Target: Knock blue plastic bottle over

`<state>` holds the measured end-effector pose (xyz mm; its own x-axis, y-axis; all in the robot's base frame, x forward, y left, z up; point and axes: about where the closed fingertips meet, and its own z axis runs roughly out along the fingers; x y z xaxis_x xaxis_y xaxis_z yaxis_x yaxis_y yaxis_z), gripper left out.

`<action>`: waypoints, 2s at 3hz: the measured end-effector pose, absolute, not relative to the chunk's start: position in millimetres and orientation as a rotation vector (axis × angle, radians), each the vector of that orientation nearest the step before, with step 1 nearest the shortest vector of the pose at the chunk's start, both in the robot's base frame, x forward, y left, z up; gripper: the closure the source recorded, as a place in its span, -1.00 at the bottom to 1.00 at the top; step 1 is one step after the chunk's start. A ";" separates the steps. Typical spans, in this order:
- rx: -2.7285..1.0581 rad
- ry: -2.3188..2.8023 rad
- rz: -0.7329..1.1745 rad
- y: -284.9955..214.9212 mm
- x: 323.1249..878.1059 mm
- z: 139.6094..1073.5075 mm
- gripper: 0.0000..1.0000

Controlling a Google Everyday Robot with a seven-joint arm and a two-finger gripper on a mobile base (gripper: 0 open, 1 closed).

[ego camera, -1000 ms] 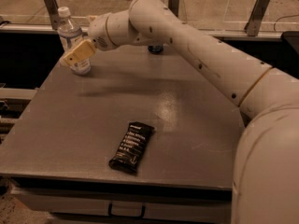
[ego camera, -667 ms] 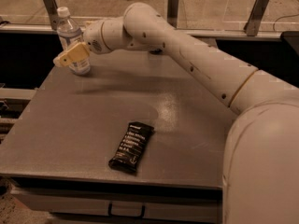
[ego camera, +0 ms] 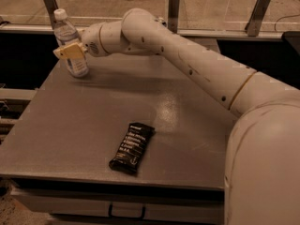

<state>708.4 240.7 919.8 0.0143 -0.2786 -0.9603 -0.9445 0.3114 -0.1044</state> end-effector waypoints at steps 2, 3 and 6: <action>-1.240 1.511 0.689 189.2 670.5 972.3 0.74; -1.364 1.577 0.546 154.5 649.8 1000.6 1.00; -1.893 1.786 0.080 113.6 624.5 970.0 1.00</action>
Offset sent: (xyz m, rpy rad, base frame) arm -0.0687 -0.1113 0.1024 -0.1984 -0.0785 -0.0128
